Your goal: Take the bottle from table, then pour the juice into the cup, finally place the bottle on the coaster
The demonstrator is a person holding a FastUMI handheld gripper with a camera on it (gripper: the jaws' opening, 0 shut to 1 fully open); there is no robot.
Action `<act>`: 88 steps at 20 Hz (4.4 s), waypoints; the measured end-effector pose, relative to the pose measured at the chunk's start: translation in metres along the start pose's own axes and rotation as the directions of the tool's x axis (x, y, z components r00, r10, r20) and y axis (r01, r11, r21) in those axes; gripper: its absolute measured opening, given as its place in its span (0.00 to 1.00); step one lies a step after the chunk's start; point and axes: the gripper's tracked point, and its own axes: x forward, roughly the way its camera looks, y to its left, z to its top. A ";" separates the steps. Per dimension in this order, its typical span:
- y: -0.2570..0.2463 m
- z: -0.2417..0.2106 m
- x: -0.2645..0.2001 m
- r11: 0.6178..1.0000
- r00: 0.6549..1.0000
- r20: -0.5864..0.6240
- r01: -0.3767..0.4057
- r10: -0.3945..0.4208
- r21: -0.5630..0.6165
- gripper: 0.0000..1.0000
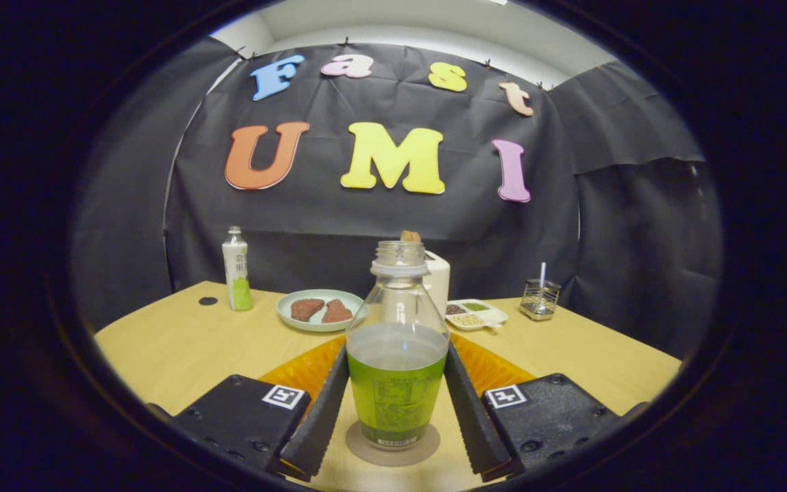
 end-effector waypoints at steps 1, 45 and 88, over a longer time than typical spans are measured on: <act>-0.003 -0.001 0.000 1.000 1.000 0.008 0.015 -0.015 0.016 0.82; -0.052 0.091 -0.254 0.997 0.993 0.093 -0.074 0.072 0.019 1.00; -0.081 0.059 -0.356 0.996 0.986 0.148 -0.077 0.071 0.037 1.00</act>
